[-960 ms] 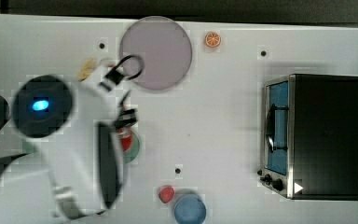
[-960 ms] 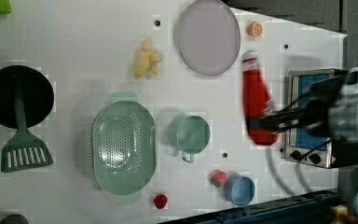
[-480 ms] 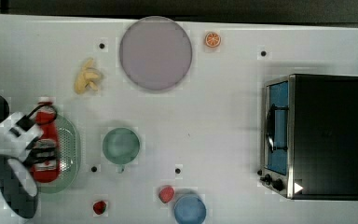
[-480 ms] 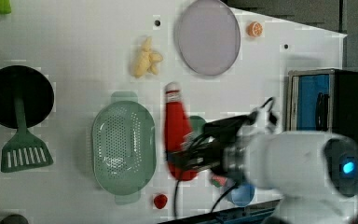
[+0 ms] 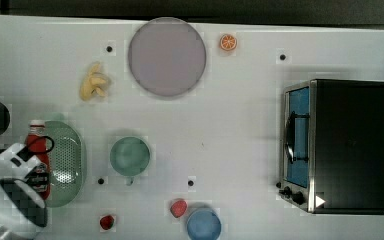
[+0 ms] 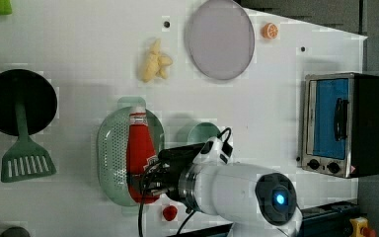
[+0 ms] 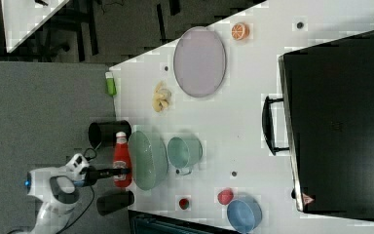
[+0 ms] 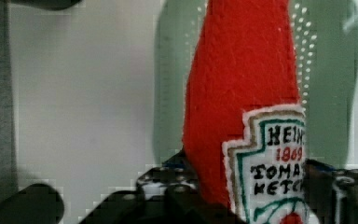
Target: Pick Ketchup from the table and place it in strainer.
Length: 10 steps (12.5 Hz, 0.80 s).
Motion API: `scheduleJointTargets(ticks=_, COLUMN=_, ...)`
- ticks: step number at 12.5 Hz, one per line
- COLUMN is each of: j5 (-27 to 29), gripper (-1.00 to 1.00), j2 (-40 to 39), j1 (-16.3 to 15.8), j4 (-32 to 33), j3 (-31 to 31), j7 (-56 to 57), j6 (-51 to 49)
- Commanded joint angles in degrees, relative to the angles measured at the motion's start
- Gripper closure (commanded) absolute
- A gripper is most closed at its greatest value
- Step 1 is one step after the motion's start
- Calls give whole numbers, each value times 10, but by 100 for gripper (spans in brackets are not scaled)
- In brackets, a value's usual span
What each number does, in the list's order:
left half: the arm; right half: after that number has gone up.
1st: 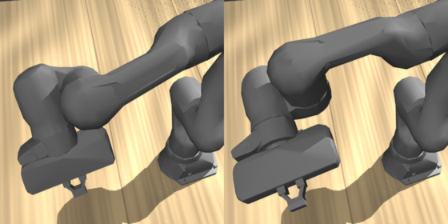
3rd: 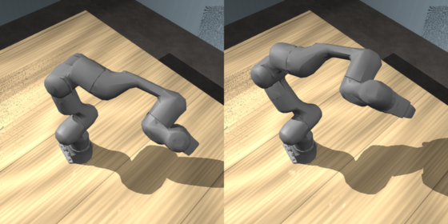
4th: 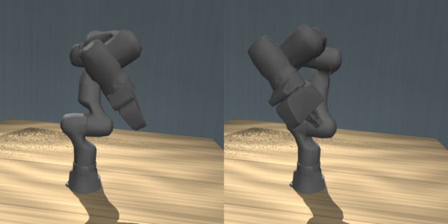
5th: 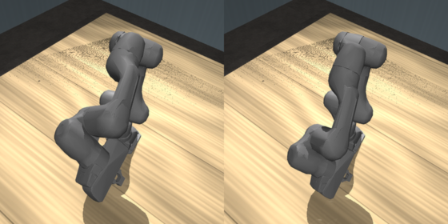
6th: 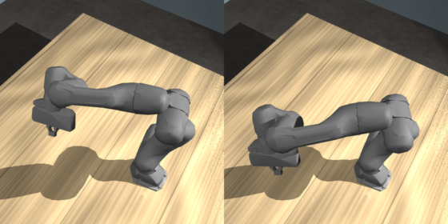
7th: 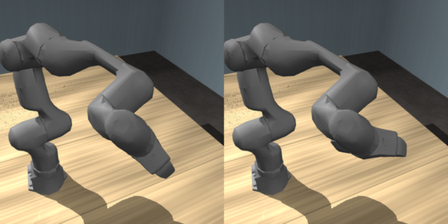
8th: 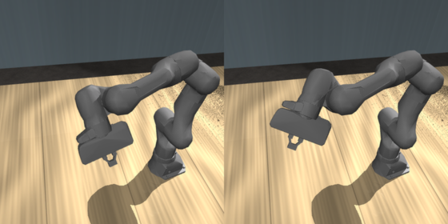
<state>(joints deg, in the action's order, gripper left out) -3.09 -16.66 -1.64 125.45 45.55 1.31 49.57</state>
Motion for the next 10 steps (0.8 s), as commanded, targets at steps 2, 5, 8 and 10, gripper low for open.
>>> scheduleJointTargets(ticks=2, j5=-17, gripper=-72, j2=-42, j1=18, j4=16, j3=-12, j7=-53, j6=72)
scheduleJointTargets(ticks=5, j5=-17, gripper=-100, j2=-36, j1=22, j4=10, j3=-12, j7=-55, j6=90)
scheduleJointTargets(ticks=8, j5=-15, gripper=-100, j2=28, j1=60, j4=2, j3=-13, j7=-66, j6=88)
scheduleJointTargets(ticks=10, j5=-10, gripper=-100, j2=79, j1=98, j4=-8, j3=-25, j7=-66, j6=87)
